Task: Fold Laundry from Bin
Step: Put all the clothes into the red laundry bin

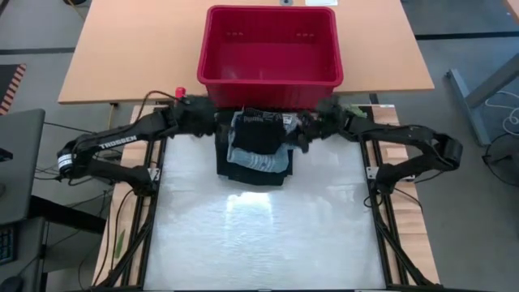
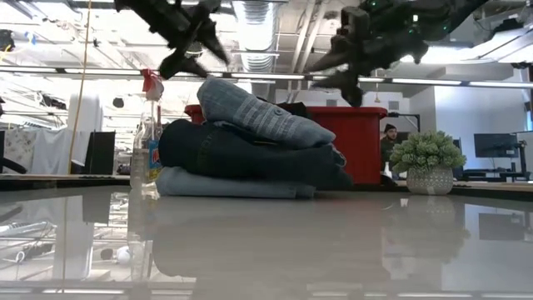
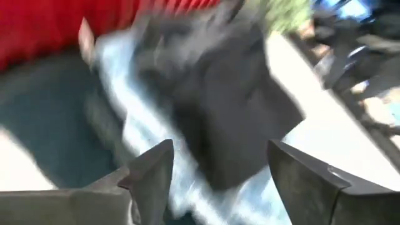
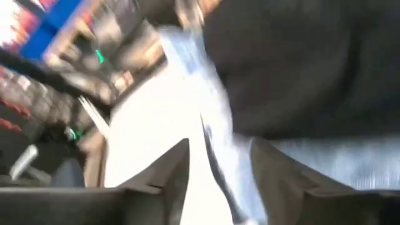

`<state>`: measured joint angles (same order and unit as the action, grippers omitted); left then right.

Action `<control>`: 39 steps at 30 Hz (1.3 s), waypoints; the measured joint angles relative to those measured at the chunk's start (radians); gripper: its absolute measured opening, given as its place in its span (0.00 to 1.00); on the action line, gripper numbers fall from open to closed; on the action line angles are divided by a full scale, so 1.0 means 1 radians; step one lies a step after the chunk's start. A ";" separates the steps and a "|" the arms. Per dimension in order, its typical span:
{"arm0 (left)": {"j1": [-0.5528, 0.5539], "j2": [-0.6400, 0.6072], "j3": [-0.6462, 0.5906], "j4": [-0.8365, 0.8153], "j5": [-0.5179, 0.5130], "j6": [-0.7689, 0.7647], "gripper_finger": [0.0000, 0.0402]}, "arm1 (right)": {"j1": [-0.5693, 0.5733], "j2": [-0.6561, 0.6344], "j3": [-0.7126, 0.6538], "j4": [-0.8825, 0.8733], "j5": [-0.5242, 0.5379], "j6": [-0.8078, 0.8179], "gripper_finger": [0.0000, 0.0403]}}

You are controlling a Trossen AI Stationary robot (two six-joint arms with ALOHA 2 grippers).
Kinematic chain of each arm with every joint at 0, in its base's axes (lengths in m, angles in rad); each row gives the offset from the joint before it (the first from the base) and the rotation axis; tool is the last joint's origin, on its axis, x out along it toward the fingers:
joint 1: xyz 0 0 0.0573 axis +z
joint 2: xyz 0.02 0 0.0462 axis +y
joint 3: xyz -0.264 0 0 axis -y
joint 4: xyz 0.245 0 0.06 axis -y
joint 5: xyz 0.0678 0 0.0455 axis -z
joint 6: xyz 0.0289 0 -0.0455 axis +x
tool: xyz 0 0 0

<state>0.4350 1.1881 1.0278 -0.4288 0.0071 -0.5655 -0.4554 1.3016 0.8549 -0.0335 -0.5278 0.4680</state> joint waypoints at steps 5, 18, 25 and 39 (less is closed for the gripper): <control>-0.038 -0.013 -0.104 -0.024 -0.016 -0.126 0.66 | 0.070 -0.016 -0.049 -0.135 0.063 0.014 0.66; -0.044 -0.149 -0.410 0.162 -0.161 -0.314 0.74 | 0.078 -0.167 -0.409 0.389 0.431 0.459 0.73; -0.001 -0.148 -0.443 0.160 -0.155 -0.360 0.77 | 0.029 -0.058 -0.411 0.506 0.426 0.533 0.73; 0.005 -0.143 -0.443 0.111 -0.143 -0.393 0.78 | 0.030 0.166 -0.366 0.586 0.421 0.553 0.73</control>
<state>0.4404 1.0452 0.5850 -0.3180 -0.1364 -0.9585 -0.4252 1.4676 0.4887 0.5524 -0.1070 1.0207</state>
